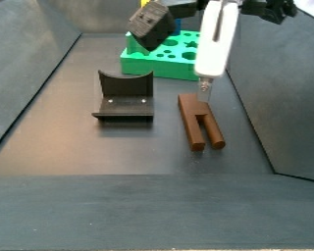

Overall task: Pick up the square-circle object. Move up. Rotate the square-circle object. Place the square-circle object on the fixture. Regrasp the square-circle object. Move to above the board. Insert the square-circle object.
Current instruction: Rotate the square-circle object.

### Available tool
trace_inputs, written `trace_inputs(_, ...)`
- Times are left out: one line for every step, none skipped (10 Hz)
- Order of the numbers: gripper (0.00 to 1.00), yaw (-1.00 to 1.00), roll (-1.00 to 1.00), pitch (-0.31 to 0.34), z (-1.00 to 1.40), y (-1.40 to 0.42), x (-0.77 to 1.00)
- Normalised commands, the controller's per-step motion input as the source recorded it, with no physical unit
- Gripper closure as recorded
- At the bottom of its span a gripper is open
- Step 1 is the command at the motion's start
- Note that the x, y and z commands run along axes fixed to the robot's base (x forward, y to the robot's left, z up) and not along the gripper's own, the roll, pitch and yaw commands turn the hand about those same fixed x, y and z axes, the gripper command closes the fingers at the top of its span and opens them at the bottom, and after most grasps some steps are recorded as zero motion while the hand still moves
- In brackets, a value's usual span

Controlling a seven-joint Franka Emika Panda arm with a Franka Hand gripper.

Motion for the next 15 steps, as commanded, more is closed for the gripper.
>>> trace_inputs(0.0,1.0,0.0,-0.003,-0.03,0.0,0.03)
trace_inputs(0.0,1.0,0.0,-0.004,-0.03,0.0,0.03)
trace_inputs(0.0,1.0,0.0,-0.004,-0.03,0.0,0.03)
trace_inputs(0.0,1.0,0.0,-0.004,-0.03,0.0,0.03)
trace_inputs(0.0,1.0,0.0,-0.004,-0.03,0.0,0.03)
trace_inputs(0.0,1.0,0.0,-0.004,-0.03,0.0,0.03)
trace_inputs(0.0,1.0,0.0,-0.004,-0.03,0.0,0.03)
trace_inputs(0.0,1.0,0.0,-0.005,-0.03,0.0,0.03)
trace_inputs(0.0,1.0,0.0,-0.005,-0.03,0.0,0.03)
trace_inputs(0.0,1.0,0.0,-0.005,-0.03,0.0,0.03)
trace_inputs(0.0,1.0,0.0,-0.005,-0.03,0.0,0.03)
trace_inputs(0.0,1.0,0.0,-0.006,-0.03,0.0,0.03)
trace_inputs(0.0,1.0,0.0,-0.006,-0.03,0.0,0.03)
trace_inputs(0.0,1.0,0.0,-0.007,-0.03,0.0,0.03)
trace_inputs(0.0,1.0,0.0,-0.007,-0.03,0.0,0.03)
